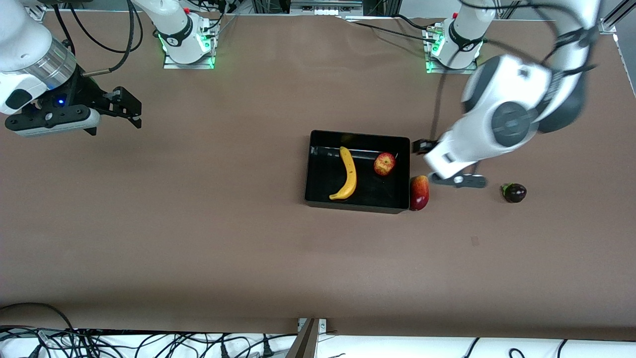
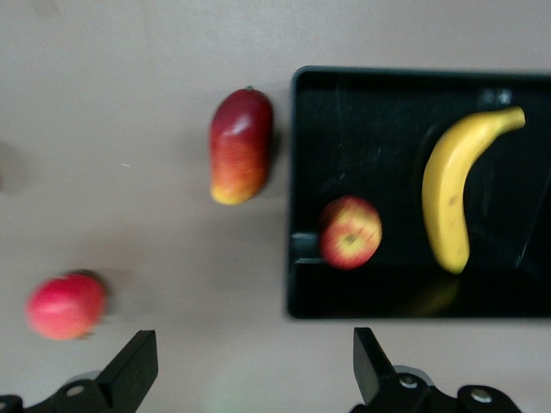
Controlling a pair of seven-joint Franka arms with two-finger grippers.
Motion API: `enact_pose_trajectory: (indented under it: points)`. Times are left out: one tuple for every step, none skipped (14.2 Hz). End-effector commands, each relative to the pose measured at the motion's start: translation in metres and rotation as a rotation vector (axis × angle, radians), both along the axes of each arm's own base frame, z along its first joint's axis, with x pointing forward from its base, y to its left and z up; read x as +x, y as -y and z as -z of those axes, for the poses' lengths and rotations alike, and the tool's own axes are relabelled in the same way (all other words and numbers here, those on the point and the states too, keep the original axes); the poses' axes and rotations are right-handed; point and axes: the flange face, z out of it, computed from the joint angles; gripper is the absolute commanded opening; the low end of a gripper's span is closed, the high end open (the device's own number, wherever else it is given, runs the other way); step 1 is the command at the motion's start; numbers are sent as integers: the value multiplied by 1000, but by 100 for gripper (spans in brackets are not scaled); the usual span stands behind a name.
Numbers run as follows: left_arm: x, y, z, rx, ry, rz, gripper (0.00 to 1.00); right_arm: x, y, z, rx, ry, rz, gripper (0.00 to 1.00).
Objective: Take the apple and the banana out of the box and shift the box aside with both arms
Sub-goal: 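Lower the left gripper into the box and grasp the apple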
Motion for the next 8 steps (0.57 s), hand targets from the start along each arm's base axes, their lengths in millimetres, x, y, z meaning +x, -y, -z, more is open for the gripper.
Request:
enact_pose_trajectory:
  points:
    - [1, 38, 35, 49, 14, -179, 100, 1, -2, -4, -12, 22, -2, 100]
    - [-5, 53, 52, 69, 13, -230, 100, 1, -3, -3, -11, 23, -2, 100]
    - [-14, 68, 66, 78, 29, -268, 100, 1, -2, -4, -11, 24, -2, 100]
    - [-22, 73, 80, 83, 40, -303, 100, 1, -2, -3, -12, 21, -2, 100]
    - [-28, 73, 93, 88, 47, -335, 100, 1, -2, -3, -13, 16, 0, 100]
    - [-36, 79, 104, 99, 52, -382, 100, 0, -1, -3, -13, 15, 0, 100]
    - [-44, 86, 114, 125, 57, -462, 100, 0, 0, -2, -14, 10, 1, 100]
    - [-50, 91, 118, 152, 70, -521, 100, 0, 0, -2, -14, 10, 1, 100]
